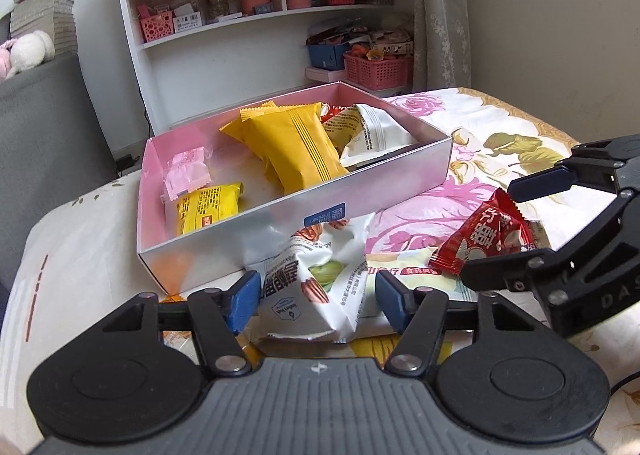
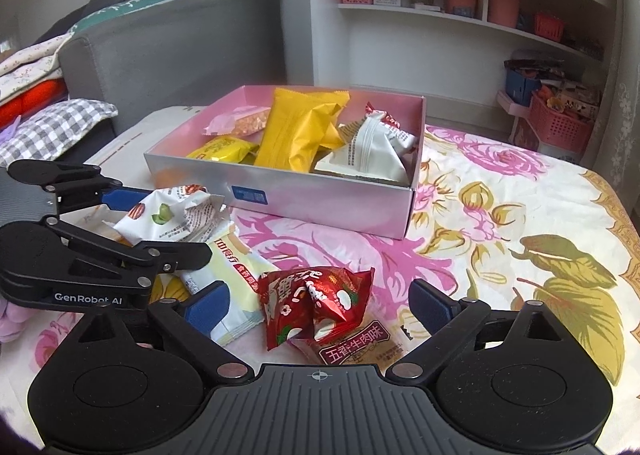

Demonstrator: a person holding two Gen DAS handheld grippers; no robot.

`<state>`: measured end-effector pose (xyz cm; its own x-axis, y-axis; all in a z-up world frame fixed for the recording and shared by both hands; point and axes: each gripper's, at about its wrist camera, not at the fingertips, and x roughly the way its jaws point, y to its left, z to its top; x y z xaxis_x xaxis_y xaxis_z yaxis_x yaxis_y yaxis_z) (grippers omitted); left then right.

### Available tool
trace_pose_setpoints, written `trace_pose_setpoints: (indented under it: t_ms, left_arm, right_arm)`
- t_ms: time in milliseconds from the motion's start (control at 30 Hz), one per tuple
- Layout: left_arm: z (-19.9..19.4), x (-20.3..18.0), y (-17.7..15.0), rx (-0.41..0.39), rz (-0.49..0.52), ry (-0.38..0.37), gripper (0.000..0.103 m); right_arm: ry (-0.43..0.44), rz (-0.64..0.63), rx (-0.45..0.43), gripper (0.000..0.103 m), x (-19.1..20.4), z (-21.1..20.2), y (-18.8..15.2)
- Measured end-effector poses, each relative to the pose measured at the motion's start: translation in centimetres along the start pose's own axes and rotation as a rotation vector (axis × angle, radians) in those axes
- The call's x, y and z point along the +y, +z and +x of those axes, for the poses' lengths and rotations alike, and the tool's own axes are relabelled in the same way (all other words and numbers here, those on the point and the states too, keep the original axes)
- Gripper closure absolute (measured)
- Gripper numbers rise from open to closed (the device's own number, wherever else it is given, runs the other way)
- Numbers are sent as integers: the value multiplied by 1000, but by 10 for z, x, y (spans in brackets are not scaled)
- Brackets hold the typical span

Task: Organize snacks
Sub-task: 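Grasp the white wrapper with the left gripper while the right grasps the red candy pack, then carry both snacks into the pink box and open both grippers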

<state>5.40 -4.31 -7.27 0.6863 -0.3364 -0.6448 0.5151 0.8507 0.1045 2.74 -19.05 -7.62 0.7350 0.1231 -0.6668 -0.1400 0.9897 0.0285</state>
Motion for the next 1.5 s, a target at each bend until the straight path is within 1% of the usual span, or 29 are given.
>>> trace_pose_setpoints:
  t_ms: [33, 67, 133, 367, 433, 567, 600, 633, 767, 867, 933, 967, 1100, 1267, 1500]
  left_arm:
    - [0, 0, 0, -2, 3, 4, 48]
    - [0, 0, 0, -2, 4, 7, 50]
    - [0, 1, 0, 0, 3, 13, 51]
    - [-1, 1, 0, 9, 5, 19, 52]
    - [-1, 1, 0, 13, 10, 18, 52]
    - [1, 1, 0, 18, 3, 20, 50]
    - [1, 1, 0, 18, -2, 19, 50]
    - [1, 2, 0, 19, -7, 17, 49]
    - [2, 4, 0, 24, -17, 17, 48]
    - [0, 5, 1, 23, -31, 13, 53]
    - [-2, 5, 1, 19, -32, 20, 59]
    - [-3, 6, 2, 18, -40, 17, 60]
    - [-5, 14, 5, 21, -113, -19, 61]
    - [-11, 26, 9, 20, -232, -69, 62]
    - [-26, 39, 24, -42, -346, -120, 62]
  right_arm:
    - [-4, 1, 3, 12, 0, 1, 0]
    - [-8, 2, 4, 16, 0, 2, 0]
    - [-14, 1, 8, 21, 0, 3, 0]
    - [-12, 4, 12, 52, 1, 2, 1]
    - [-10, -2, 10, 54, 2, 2, 1]
    - [-6, -4, 4, 56, 4, 1, 2]
    - [-4, -3, 1, 62, 4, 1, 2]
    - [-1, -1, -1, 64, 4, 0, 2]
    - [13, 12, -8, 64, 5, -1, 4]
    - [14, 18, -12, 65, 5, -2, 5]
    - [20, 29, -13, 65, 4, -3, 5]
    - [24, 35, -15, 65, 3, -3, 5]
    - [37, 46, -27, 65, 2, -7, 8]
    - [55, 81, -43, 65, 1, -12, 13]
    - [77, 146, -95, 65, -3, -22, 33]
